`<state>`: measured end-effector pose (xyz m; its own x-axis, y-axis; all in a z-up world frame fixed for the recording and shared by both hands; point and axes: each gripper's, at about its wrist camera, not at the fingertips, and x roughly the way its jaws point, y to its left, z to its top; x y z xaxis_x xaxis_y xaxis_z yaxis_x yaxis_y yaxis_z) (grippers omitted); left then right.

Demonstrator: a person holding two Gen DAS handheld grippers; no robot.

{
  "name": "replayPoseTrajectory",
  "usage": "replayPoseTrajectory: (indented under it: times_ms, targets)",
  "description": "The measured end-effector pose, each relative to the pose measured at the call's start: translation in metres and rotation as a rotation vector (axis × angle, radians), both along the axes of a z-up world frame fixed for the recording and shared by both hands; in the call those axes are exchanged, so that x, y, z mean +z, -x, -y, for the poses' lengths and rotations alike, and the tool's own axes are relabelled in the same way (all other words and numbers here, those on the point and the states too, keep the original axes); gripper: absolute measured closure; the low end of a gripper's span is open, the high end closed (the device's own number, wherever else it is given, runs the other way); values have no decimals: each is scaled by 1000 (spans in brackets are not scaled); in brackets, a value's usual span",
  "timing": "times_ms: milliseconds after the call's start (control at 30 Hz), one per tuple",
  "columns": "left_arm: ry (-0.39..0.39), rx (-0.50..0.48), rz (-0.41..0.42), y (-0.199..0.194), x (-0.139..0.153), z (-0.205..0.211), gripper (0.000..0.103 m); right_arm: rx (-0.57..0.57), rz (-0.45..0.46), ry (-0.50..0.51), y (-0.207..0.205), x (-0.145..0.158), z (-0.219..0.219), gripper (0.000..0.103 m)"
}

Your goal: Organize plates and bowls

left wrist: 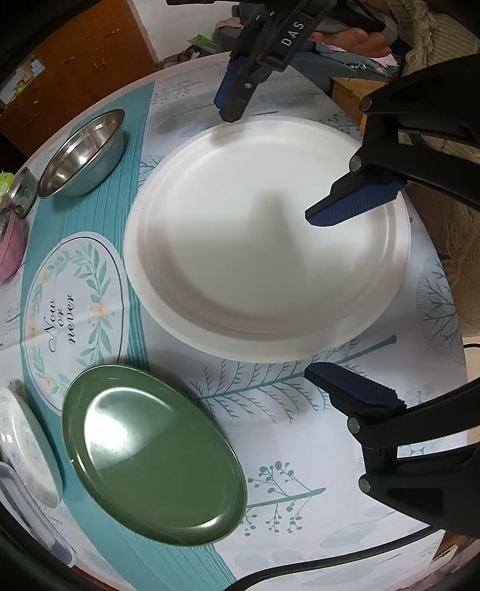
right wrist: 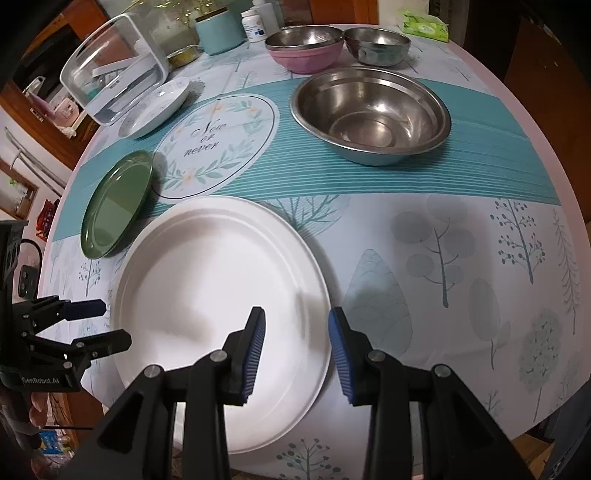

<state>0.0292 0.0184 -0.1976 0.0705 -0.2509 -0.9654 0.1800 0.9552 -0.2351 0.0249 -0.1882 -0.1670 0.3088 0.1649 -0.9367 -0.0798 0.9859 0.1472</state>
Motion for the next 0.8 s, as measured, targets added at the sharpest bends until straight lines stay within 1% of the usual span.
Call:
replayPoseTrajectory:
  times_ms: [200,467,800]
  targets:
    - [-15,2,47,6,14,-1,28,18,11,6,5,4,-4,67]
    - [-17,13,89,13,28,-2,28,56,27,9,10,7,-15,67]
    - [-15,67,122,22,42,-23,28,125,28,18,12,7,-39,67]
